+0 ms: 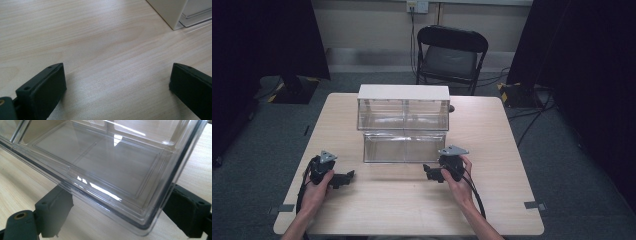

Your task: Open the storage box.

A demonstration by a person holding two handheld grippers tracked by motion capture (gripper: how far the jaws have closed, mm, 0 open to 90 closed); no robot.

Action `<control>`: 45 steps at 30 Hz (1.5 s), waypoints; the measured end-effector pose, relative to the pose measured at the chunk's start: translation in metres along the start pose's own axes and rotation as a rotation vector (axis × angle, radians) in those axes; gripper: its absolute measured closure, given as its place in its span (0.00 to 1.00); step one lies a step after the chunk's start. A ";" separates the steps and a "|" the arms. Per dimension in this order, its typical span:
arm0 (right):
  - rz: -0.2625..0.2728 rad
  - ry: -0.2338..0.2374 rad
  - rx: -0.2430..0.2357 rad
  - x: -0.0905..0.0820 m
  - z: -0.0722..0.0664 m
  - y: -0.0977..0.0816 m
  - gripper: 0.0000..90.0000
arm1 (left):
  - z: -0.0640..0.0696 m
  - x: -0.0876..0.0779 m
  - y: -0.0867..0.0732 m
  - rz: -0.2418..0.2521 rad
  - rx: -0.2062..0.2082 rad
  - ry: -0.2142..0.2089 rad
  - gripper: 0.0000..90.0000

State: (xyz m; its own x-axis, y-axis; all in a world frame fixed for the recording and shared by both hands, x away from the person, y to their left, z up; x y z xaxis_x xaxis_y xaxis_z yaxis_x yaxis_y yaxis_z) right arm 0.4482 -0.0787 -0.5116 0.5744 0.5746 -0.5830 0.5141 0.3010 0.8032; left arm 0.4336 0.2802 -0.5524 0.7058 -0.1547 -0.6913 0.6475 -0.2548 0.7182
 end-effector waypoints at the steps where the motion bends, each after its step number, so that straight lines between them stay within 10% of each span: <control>1: 0.002 -0.002 0.000 0.000 0.000 0.000 0.13 | 0.000 0.000 0.000 0.000 0.000 0.000 0.00; 45: 0.035 0.004 -0.010 -0.011 -0.006 0.005 0.12 | 0.000 0.000 0.000 0.000 0.000 0.000 0.00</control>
State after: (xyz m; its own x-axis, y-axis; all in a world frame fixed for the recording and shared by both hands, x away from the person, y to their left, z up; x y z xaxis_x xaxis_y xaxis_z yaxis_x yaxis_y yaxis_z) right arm 0.4405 -0.0796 -0.5003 0.5891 0.5881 -0.5541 0.4874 0.2883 0.8242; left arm 0.4336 0.2802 -0.5524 0.7058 -0.1548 -0.6913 0.6474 -0.2553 0.7181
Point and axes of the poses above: each handheld gripper's, and its own axes: x roughly forward along the jaws, y roughly out of its top, z roughly to its right, the point moved 7 cm from there along x, roughly forward along the jaws, and after that the axes turned 7 degrees about y, right-handed, at the moved point
